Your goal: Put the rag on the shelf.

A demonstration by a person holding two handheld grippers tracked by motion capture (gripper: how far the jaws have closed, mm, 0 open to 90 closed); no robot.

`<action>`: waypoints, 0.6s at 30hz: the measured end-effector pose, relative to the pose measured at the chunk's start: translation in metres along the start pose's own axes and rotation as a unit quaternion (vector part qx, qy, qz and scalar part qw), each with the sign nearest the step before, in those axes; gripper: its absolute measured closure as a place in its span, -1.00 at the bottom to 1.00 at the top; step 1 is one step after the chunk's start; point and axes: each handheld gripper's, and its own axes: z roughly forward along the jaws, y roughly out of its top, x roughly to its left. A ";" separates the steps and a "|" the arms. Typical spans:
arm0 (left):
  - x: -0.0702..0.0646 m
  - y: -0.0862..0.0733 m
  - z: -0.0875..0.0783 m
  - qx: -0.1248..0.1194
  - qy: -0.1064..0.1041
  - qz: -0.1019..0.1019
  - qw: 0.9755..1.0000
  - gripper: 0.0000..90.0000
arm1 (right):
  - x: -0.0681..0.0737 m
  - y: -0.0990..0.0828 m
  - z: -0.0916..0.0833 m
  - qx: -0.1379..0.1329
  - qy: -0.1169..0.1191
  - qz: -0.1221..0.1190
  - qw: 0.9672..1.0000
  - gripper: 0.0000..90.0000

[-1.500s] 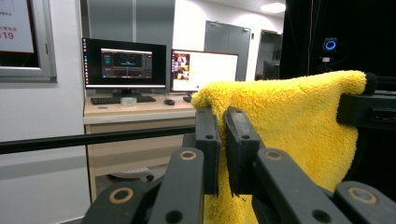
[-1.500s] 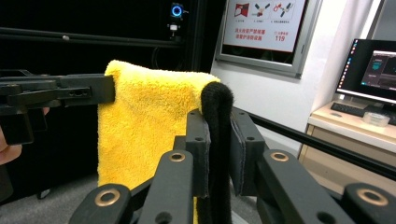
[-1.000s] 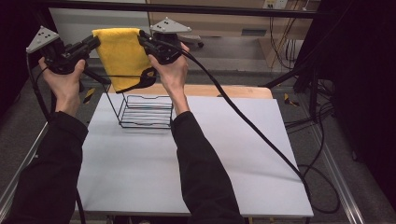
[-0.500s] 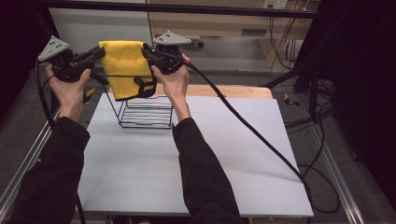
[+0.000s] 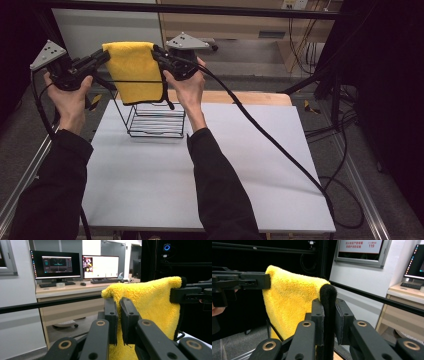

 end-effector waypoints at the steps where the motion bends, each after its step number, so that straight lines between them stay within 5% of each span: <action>1: -0.001 0.000 -0.001 -0.001 -0.002 0.001 1.000 0.87 | 0.001 0.001 -0.001 0.000 0.001 -0.003 1.000 0.77; 18: -0.007 -0.004 -0.020 -0.001 -0.018 0.008 1.000 0.86 | 0.016 0.000 -0.018 -0.002 0.009 -0.029 1.000 0.77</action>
